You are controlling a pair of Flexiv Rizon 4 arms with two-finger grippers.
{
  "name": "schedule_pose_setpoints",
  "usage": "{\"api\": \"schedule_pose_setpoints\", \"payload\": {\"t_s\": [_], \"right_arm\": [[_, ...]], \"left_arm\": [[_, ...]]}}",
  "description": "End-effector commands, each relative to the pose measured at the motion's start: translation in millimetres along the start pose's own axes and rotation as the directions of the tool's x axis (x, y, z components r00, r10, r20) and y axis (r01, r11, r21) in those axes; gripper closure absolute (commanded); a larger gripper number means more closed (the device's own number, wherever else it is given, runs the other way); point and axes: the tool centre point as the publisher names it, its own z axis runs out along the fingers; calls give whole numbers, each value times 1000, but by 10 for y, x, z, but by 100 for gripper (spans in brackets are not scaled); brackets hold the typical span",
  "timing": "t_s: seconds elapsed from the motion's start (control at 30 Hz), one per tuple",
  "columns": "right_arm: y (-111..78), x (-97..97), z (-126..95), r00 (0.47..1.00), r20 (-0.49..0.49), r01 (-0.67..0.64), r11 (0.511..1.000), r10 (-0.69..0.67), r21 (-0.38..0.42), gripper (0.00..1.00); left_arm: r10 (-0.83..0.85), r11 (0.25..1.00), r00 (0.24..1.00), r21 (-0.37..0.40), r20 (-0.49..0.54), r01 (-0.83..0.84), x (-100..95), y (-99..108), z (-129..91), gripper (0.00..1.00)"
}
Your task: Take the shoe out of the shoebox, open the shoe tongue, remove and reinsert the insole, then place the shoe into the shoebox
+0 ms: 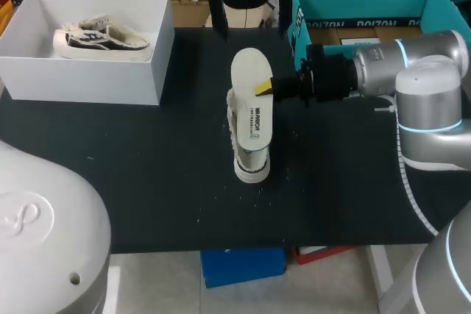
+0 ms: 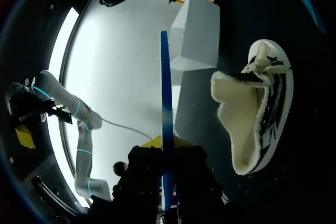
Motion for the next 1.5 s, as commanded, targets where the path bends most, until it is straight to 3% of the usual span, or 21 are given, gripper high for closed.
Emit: {"api": "schedule_pose_setpoints", "payload": {"t_s": [0.03, 0.5, 0.9, 1.23, 1.5], "right_arm": [[-5, -3, 11, 1000, 0, 0, 1000, 0, -2, 100], [-5, -3, 11, 1000, 0, 0, 1000, 0, -2, 100], [-5, -3, 11, 1000, 0, 0, 1000, 0, -2, 100], [-5, -3, 11, 1000, 0, 0, 1000, 0, -2, 100], [-5, -3, 11, 1000, 0, 0, 1000, 0, -2, 100]], "left_arm": [[10, 999, 1000, 36, -5, -10, 4, 256, 45, 0], [49, 997, 998, 56, -42, -46, 65, 1137, 142, 0], [51, 997, 998, 60, -46, -48, 80, 1590, 253, 0], [44, 997, 998, 58, -47, -41, 65, 1572, 253, 0], [13, 999, 998, 42, -54, -11, 51, 1198, 123, 0]]}}
